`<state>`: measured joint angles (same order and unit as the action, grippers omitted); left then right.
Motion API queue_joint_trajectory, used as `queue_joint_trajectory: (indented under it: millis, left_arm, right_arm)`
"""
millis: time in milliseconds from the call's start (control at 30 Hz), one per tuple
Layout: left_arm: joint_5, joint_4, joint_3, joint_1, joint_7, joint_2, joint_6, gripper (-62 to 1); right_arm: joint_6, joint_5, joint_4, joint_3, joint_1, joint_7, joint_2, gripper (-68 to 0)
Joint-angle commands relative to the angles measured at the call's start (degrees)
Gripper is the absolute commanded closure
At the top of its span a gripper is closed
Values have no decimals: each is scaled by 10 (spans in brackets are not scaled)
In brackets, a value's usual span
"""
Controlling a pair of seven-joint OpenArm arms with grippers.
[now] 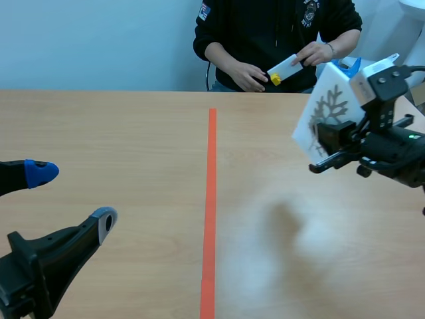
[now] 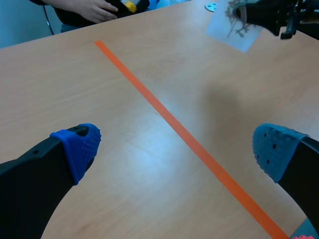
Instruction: Sort the leaf by its shape. The table is split by an orange tape line. A compound leaf with several leaflets goes to the left side, a simple leaf with one blade goes to the right side. Return to the home posture when a red brick is placed on the table.
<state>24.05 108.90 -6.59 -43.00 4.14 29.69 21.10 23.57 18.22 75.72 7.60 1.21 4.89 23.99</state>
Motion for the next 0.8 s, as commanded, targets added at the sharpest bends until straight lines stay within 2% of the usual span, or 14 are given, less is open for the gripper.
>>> queue_joint_trajectory:
  millis: [0,200,400,467,767]
  left_arm:
    - [3,8,-2,2,8,-1,1,-623]
    - [3,8,-2,2,8,-1,1,-623]
    - [3,8,-2,2,8,-1,1,-623]
    - [3,8,-2,2,8,-1,1,-623]
    - [3,8,-2,2,7,-1,1,-623]
  right_arm:
    - [0,15,6,-22,5,1,6,-37]
    - [-3,31,6,-92,-8,-17,6,-37]
    - [-63,31,-7,-93,-5,-21,4,-37]
    - [-80,31,-23,-93,0,-16,4,-37]
    - [-92,33,-142,-89,70,1,-13,-37]
